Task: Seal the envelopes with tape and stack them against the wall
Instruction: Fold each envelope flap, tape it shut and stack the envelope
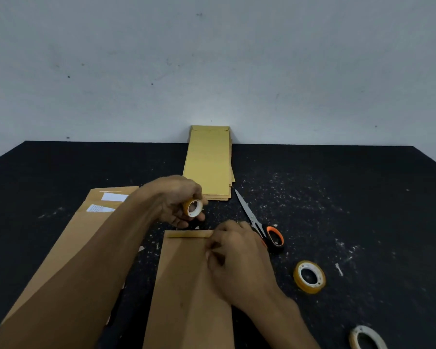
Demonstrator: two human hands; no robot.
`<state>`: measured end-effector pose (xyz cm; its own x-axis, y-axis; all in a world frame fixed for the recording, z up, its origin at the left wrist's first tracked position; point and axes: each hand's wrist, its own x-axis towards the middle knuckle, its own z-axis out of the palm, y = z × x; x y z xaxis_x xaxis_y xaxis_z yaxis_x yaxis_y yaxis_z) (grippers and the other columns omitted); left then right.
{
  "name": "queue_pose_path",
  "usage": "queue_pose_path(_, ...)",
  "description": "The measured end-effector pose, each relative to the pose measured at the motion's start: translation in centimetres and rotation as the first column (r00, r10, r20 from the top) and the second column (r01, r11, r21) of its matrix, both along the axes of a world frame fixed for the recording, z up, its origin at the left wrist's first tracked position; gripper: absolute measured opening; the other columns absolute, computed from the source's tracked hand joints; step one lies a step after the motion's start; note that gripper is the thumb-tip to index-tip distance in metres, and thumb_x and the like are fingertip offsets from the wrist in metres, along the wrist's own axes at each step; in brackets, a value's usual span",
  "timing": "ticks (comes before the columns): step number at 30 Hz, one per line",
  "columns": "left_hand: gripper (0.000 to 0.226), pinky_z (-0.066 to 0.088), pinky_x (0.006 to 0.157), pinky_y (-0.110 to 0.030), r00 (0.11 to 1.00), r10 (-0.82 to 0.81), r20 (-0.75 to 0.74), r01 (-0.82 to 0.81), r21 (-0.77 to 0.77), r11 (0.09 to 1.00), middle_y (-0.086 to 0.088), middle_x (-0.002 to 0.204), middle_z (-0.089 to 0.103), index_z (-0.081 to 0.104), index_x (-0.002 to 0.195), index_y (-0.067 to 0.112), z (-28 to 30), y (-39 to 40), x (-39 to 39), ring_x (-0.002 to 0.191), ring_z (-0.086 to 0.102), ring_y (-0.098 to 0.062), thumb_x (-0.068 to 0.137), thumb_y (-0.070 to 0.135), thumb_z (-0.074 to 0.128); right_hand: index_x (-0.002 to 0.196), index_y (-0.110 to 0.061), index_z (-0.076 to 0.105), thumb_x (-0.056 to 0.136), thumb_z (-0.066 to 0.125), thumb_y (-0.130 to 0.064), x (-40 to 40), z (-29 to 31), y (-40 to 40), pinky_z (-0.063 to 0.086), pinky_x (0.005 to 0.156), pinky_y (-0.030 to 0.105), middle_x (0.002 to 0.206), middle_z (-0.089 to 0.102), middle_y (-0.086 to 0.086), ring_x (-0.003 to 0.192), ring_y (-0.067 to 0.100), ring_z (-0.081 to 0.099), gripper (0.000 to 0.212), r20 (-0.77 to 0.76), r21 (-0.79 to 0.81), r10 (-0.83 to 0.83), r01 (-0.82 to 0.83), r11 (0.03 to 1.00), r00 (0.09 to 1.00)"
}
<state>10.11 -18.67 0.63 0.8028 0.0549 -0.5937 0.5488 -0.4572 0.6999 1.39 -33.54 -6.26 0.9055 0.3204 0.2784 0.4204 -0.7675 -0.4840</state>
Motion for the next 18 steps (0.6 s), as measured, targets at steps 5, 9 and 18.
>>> queue_pose_path(5,0.033,0.052,0.066,-0.035,1.000,0.018,-0.004,-0.019,-0.178,0.984,-0.016,0.099,0.070,0.071,0.107,0.004,0.2,0.5,-0.9,0.084,0.061,-0.022,0.099,0.008,0.040,0.108,-0.020,0.069,0.093,0.056,-0.020,0.0,0.8,-0.2,0.044,0.090,0.032,0.118,0.057,-0.005,0.110,0.016,0.045,0.020,-0.058,-0.030,0.010,-0.012,0.999,0.998)
queue_pose_path(9,0.034,0.056,0.070,-0.037,0.999,0.019,0.035,-0.006,-0.327,0.945,-0.018,0.116,0.070,0.072,0.109,0.002,0.1,0.8,-1.4,0.094,0.060,-0.025,0.098,0.003,0.040,0.108,-0.018,0.068,0.092,0.055,-0.019,-0.1,1.1,-0.3,0.045,0.091,0.033,0.118,0.058,-0.003,0.112,0.017,0.046,0.020,-0.076,-0.034,0.019,-0.021,0.999,0.997)
queue_pose_path(18,0.027,0.059,0.067,-0.034,0.966,0.047,0.254,0.092,-0.507,0.857,-0.009,0.115,0.073,0.071,0.113,0.005,1.1,0.4,-3.2,0.101,0.061,-0.024,0.096,0.000,0.051,0.104,-0.029,0.067,0.085,0.075,-0.022,0.7,1.7,-0.3,0.052,0.079,0.022,0.103,0.060,-0.016,0.094,0.002,0.059,0.022,0.031,0.409,-0.153,0.127,0.904,0.988)
